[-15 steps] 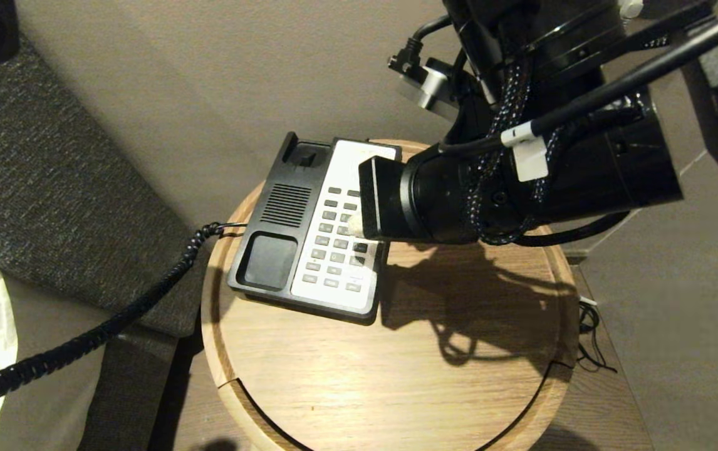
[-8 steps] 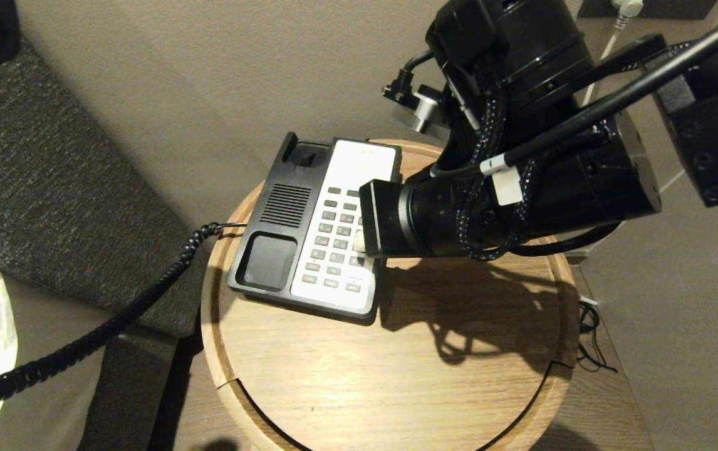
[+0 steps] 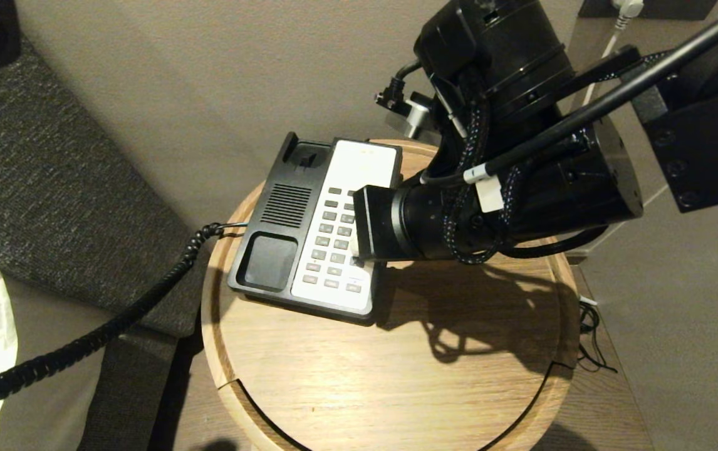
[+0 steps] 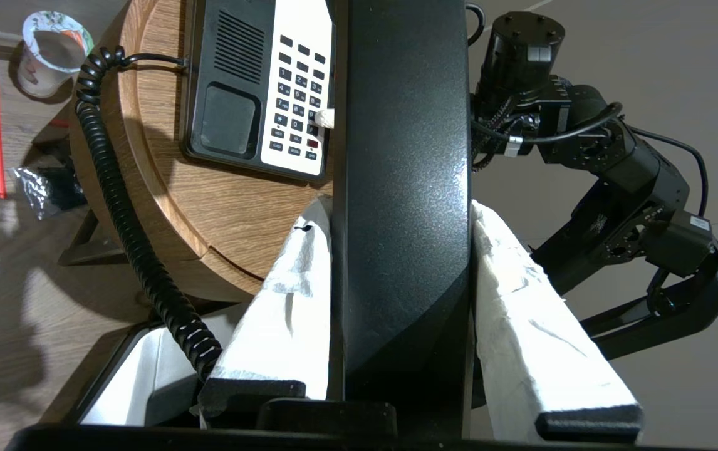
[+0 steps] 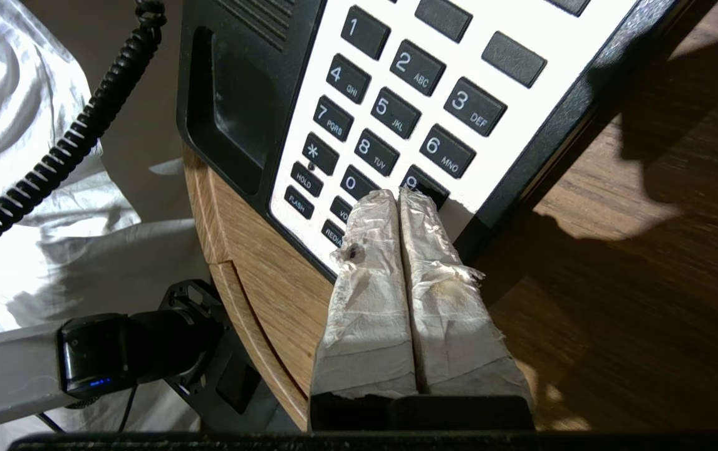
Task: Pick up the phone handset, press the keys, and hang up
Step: Dial the number
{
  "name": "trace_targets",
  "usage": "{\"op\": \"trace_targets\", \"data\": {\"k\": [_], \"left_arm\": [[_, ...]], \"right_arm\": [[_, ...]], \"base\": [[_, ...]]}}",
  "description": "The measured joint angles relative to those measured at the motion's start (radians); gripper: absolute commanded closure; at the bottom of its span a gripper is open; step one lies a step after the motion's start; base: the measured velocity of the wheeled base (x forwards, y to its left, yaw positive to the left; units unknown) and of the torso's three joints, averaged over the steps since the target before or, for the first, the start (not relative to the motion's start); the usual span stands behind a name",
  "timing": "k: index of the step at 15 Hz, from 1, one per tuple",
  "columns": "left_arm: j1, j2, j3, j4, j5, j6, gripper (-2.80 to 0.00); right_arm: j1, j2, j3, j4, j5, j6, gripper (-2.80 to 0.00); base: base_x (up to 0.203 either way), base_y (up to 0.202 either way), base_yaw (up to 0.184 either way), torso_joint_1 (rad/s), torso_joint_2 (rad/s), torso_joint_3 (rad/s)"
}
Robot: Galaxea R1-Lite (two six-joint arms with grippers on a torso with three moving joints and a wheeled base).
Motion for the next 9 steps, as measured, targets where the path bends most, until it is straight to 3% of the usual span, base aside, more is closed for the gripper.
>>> {"op": "trace_targets", "data": {"k": [9], "left_arm": [[0.0, -0.002, 0.002, -0.008, -0.001, 0.0, 0.0]], "right_arm": [[-0.02, 0.019, 0.004, -0.007, 0.0, -0.035, 0.0]], "base": [[0.0, 0.0, 0.0, 0.0, 0.0, 0.0]]}}
